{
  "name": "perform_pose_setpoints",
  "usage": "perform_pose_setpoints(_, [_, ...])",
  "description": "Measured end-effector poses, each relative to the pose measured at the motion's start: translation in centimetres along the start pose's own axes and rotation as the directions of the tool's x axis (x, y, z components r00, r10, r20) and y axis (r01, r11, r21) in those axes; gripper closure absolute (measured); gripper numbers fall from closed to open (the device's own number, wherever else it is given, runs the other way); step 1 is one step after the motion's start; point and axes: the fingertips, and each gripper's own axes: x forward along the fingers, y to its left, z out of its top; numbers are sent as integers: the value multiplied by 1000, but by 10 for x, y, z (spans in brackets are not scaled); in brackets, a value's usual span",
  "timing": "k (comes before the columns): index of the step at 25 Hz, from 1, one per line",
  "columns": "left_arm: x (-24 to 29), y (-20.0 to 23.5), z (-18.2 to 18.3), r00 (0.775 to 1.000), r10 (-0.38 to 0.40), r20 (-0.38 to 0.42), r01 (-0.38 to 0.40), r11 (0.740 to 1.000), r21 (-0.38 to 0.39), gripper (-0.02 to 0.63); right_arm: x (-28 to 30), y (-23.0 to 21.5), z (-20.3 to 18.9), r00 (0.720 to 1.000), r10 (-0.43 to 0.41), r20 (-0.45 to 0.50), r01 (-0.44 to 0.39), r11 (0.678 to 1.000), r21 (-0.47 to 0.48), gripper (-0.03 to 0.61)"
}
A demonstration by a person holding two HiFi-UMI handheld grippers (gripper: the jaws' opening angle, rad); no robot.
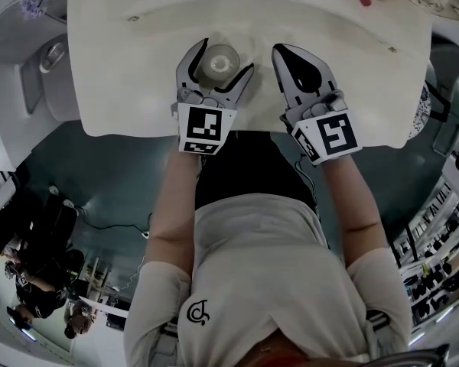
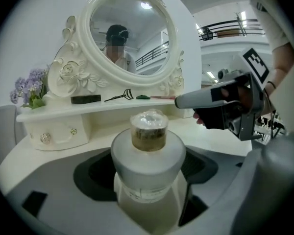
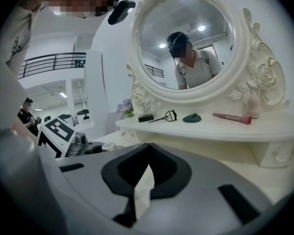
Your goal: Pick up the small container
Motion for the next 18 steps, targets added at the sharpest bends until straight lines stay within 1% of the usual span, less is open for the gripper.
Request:
perform_pose_setpoints(1, [1, 0, -1, 1000, 5, -11, -5, 1000, 7, 243, 0, -2, 0, 1000, 0, 0, 0, 1000, 3, 571])
perform_pose_setpoints(2, [2, 0, -1, 1000, 6, -18, -6, 1000, 13, 265, 1, -4, 0, 1000, 0, 0, 0, 1000, 6, 571])
perform_pose_setpoints(8, [-3, 10, 0, 1000, 2, -19, -1, 1000, 20, 267, 10, 0, 3, 1000, -3, -9, 4, 1000, 12, 571])
perform_pose_setpoints(13, [2, -1, -2, 1000, -14, -17, 15, 999, 30, 267, 3, -7, -1, 1000, -13, -12, 13, 1000, 14, 571])
perform_pose_setpoints(18, [-2, -5, -7, 998, -35, -45, 36, 999, 37, 267, 1, -5, 5, 1000, -25, -8, 25, 1000, 2, 571])
